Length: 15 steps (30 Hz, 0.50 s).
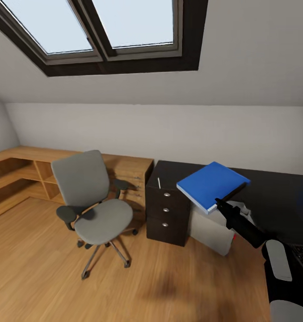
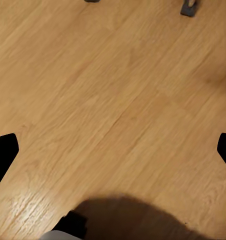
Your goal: In the bedroom, organize the workspace by keeping the computer under the desk, ensuring the monitor is on the desk, placing the keyboard on the desk next to the monitor, placing the mouse on the desk next to the keyboard, moving the folder from the swivel chair onto the desk next to the mouse, stacking the notebook on top of the folder with the pen on top of the notebook, and positioning the swivel chair next to the desk.
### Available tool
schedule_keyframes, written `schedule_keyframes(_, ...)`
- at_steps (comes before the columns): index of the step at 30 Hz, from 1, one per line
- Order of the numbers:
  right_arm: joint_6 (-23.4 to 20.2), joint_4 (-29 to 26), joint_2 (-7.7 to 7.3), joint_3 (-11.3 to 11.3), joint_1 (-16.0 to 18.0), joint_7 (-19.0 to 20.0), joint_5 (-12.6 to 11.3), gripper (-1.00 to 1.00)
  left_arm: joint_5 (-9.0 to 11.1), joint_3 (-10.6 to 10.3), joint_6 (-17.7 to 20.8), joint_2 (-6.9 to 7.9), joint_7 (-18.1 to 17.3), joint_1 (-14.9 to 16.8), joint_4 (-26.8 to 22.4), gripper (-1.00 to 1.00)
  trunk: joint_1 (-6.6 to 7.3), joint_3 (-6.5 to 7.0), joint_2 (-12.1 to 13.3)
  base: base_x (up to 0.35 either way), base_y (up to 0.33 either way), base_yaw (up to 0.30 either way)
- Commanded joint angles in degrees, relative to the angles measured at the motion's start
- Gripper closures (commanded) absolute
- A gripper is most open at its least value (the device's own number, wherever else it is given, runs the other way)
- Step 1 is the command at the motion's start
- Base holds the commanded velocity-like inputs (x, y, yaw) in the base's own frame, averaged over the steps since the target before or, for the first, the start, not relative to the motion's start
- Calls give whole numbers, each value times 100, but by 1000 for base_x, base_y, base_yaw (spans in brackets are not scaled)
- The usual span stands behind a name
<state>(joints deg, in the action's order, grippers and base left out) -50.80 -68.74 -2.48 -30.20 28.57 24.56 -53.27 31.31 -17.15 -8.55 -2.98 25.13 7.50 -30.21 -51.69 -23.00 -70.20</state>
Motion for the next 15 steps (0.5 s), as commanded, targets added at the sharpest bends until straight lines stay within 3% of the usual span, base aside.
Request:
schedule_keyframes(1, -34, 1, 2, -13, 6, 30, 11, 100, 51, -48, -82, 1, 36, 5, 48, -100, 0, -6, -4, 143, 0, -300)
schedule_keyframes(15, -32, 1, -4, -20, 5, 28, 9, 100, 59, -59, -90, -2, -19, 5, 154, -100, 0, -6, -4, 303, 0, -300)
